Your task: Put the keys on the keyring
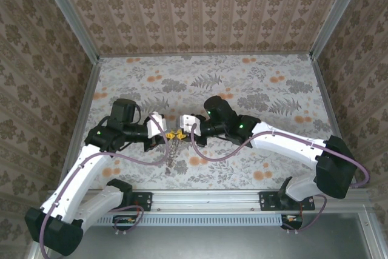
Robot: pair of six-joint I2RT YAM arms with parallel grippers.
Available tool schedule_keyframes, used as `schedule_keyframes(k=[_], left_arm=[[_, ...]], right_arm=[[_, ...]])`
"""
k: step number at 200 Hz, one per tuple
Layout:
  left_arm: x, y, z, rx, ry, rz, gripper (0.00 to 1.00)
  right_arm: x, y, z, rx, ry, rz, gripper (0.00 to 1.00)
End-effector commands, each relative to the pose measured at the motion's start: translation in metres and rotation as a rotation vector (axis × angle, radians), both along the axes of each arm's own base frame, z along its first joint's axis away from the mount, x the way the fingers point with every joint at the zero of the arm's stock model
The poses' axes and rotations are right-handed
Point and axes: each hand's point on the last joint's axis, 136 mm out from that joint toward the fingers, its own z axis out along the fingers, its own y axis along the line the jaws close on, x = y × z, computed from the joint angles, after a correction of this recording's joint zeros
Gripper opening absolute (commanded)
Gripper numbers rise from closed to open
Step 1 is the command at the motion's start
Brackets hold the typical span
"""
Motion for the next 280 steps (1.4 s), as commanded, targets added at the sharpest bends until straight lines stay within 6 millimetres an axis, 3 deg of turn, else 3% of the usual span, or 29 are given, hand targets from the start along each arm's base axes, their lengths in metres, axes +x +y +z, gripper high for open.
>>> schedule_keyframes(k=[1,15,22,27,116,174,218,248,280], left_arm=[[-0.003,-0.005,0.010,-0.040,-0.014,-0.020,0.00],[-0.002,-0.003,0.010,-0.045,-0.020,-0.004,0.19],[-0.003,-0.002,0.009,-0.048,-0.023,0.001,0.23],[-0.003,-0.001,0.010,-0.050,-0.032,0.005,0.24],[-0.005,-0.002,0.017,-0.112,-0.052,0.007,0.29],[-0.005,-0.002,0.006,-0.112,-0.027,0.010,0.38],[-0.002,-0.004,-0.001,-0.134,-0.034,0.022,0.51],[0.002,-0.005,-0.009,-0.143,-0.031,0.031,0.52],[0.005,-0.008,0.001,-0.175,-0.056,0.038,0.51]], right_arm=[[-0.002,0.003,0.012,0.048,-0.021,0.002,0.00],[-0.002,0.003,0.016,0.088,-0.024,-0.004,0.00],[0.000,0.003,0.015,0.113,-0.018,-0.013,0.00],[-0.002,-0.001,0.030,0.162,-0.036,-0.013,0.00],[-0.004,-0.012,0.060,0.428,-0.016,-0.022,0.00],[-0.003,-0.013,0.061,0.438,-0.022,-0.027,0.00],[-0.005,-0.013,0.065,0.444,-0.035,-0.009,0.00],[-0.008,-0.012,0.067,0.447,-0.035,0.011,0.00],[-0.009,-0.012,0.068,0.446,-0.035,0.011,0.00]])
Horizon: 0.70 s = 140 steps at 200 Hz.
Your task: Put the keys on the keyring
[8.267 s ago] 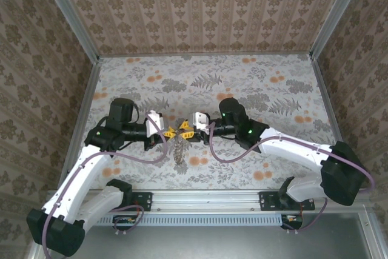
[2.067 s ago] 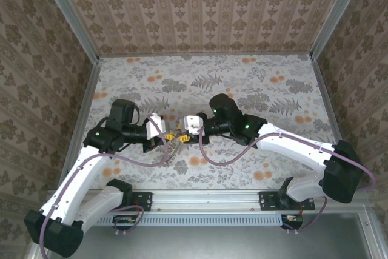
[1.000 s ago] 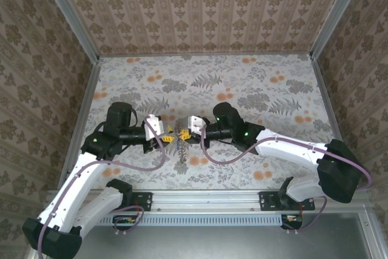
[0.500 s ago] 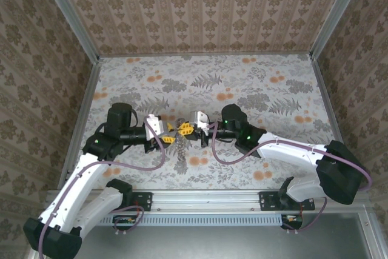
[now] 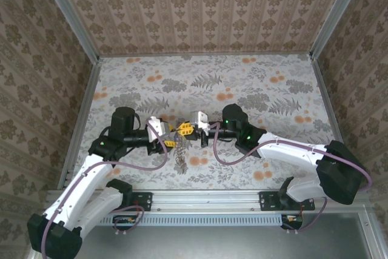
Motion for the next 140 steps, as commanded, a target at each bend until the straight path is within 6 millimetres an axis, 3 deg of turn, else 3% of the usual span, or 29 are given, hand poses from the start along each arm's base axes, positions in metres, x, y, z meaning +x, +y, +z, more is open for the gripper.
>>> schedule_keyframes(k=[1,30,69,120,140], left_arm=[[0.002,-0.004,0.015,-0.057,-0.036,-0.004,0.51],[0.003,-0.009,0.020,-0.094,-0.043,-0.011,0.48],[0.003,-0.006,0.015,-0.073,-0.060,0.007,0.21],[-0.002,0.008,0.013,0.003,-0.088,0.050,0.00],[0.000,0.013,0.015,0.043,-0.123,0.065,0.00]], right_arm=[[-0.006,-0.003,0.029,0.072,-0.054,0.025,0.00],[-0.004,-0.003,0.030,0.073,-0.058,0.020,0.00],[-0.003,-0.002,0.032,0.074,-0.061,0.016,0.00],[0.002,-0.006,0.023,-0.001,-0.070,-0.029,0.00],[0.005,-0.006,0.015,-0.053,-0.062,-0.045,0.00]])
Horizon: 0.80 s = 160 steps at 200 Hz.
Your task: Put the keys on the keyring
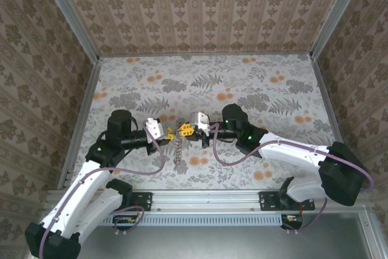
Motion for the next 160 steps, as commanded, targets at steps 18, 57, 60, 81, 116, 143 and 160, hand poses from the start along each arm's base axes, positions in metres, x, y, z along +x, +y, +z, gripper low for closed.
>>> schedule_keyframes(k=[18,57,60,81,116,143,160], left_arm=[[0.002,0.011,0.009,0.083,-0.083,0.029,0.00],[0.001,0.008,0.019,0.105,-0.097,-0.018,0.00],[0.001,0.007,0.020,0.107,-0.095,-0.021,0.00],[-0.001,0.003,0.020,0.107,-0.076,-0.052,0.00],[-0.002,0.003,0.018,0.118,-0.059,-0.068,0.00],[-0.008,-0.001,0.018,0.144,-0.088,-0.097,0.00],[-0.005,0.001,0.018,0.170,-0.123,-0.090,0.00]], right_arm=[[0.005,-0.002,0.013,-0.059,-0.052,-0.035,0.00],[0.001,0.004,0.004,-0.118,-0.060,-0.028,0.00],[0.001,0.004,0.003,-0.125,-0.061,-0.029,0.00],[0.001,0.007,-0.004,-0.165,-0.072,-0.041,0.00],[0.000,0.009,-0.002,-0.147,-0.061,-0.040,0.00],[-0.002,0.008,-0.016,-0.211,-0.048,-0.026,0.00],[0.000,0.006,-0.029,-0.273,-0.043,-0.025,0.00]])
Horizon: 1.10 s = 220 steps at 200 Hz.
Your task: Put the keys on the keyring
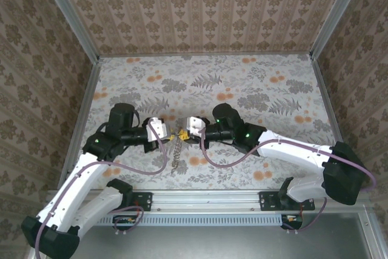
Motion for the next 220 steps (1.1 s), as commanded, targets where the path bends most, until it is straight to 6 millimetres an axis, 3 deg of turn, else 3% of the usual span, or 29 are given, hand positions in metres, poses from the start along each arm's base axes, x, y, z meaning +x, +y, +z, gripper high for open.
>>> schedule_keyframes(k=[1,8,45,69,96,130,139,145,161,166,168,220], left_arm=[[-0.002,0.001,0.012,0.021,-0.074,-0.030,0.00],[0.000,0.001,0.013,0.032,-0.091,-0.027,0.00],[0.006,0.008,0.010,0.174,-0.235,-0.059,0.00],[0.015,0.013,0.006,0.261,-0.326,-0.071,0.00],[0.028,0.018,0.002,0.368,-0.382,-0.103,0.00],[0.055,0.020,-0.001,0.501,-0.408,-0.117,0.00],[0.060,0.016,0.002,0.509,-0.412,-0.129,0.00],[0.063,0.014,0.005,0.514,-0.420,-0.137,0.00],[0.072,0.007,0.011,0.543,-0.462,-0.159,0.00],[0.075,0.006,0.012,0.555,-0.473,-0.161,0.00],[0.077,0.005,0.013,0.559,-0.479,-0.163,0.00],[0.105,-0.015,0.031,0.652,-0.623,-0.220,0.00]], right_arm=[[0.003,0.003,-0.002,-0.056,-0.026,0.003,0.00],[0.005,0.001,-0.007,-0.073,-0.024,-0.009,0.00],[0.014,-0.003,-0.011,-0.056,-0.035,-0.060,0.27],[0.015,-0.013,-0.007,-0.011,-0.035,-0.064,0.32],[0.022,-0.037,-0.001,0.024,-0.049,-0.121,0.38],[0.038,-0.078,0.016,0.099,-0.066,-0.253,0.52],[0.040,-0.089,0.019,0.115,-0.078,-0.285,0.59],[0.041,-0.096,0.021,0.125,-0.087,-0.304,0.70],[0.046,-0.113,0.023,0.140,-0.097,-0.365,0.78],[0.048,-0.119,0.023,0.144,-0.099,-0.390,0.96],[0.049,-0.122,0.022,0.144,-0.098,-0.399,0.99],[0.074,-0.182,0.013,0.177,-0.092,-0.702,1.00]])
